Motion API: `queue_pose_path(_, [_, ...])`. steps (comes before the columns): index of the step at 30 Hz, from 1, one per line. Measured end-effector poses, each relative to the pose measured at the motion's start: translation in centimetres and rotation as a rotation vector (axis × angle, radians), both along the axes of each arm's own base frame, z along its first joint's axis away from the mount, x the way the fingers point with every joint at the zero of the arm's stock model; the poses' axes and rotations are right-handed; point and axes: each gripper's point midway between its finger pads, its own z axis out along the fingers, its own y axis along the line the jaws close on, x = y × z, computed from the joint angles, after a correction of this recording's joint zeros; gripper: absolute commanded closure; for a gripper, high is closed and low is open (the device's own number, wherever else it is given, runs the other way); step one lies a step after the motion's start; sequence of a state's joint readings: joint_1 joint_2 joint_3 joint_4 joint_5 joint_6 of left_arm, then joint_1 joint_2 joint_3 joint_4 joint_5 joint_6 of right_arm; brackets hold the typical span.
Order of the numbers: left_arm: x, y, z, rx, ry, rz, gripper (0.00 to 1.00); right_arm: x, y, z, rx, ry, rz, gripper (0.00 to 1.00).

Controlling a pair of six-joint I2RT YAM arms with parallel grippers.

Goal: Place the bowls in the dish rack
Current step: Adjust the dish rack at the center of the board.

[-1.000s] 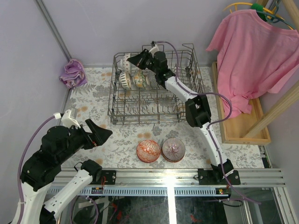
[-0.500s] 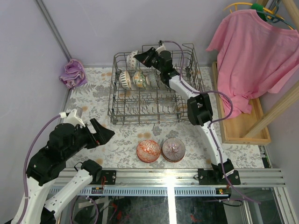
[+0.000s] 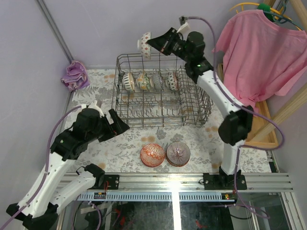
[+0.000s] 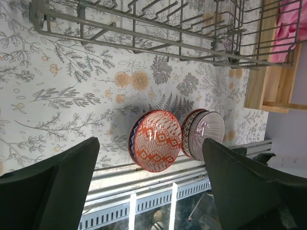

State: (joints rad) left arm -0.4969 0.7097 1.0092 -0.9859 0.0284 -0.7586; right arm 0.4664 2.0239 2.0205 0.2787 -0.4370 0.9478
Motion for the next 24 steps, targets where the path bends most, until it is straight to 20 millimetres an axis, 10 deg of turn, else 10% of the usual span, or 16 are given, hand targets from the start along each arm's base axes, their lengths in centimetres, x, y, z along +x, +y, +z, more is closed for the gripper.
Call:
queue_pose_path(5, [2.3, -1.4, -0.2, -0.023, 0.051, 0.045, 0.00, -6.3, -3.5, 4.4, -0.044, -0.041, 0.033, 1.00])
queue_pose_path(10, [4.6, -2.4, -0.4, -0.036, 0.099, 0.102, 0.00, -11.5, -5.4, 3.2, -0.112, 0.017, 0.094, 1.00])
queue_pose_path(17, [9.6, -3.2, 1.3, -0.038, 0.116, 0.172, 0.00, -13.4, -6.3, -1.6, -0.253, 0.144, 0.174, 1.00])
queue_pose_path(24, [12.7, -3.2, -2.4, -0.076, 0.304, 0.256, 0.00, -13.5, -9.2, -4.0, -0.306, 0.255, 0.140, 1.00])
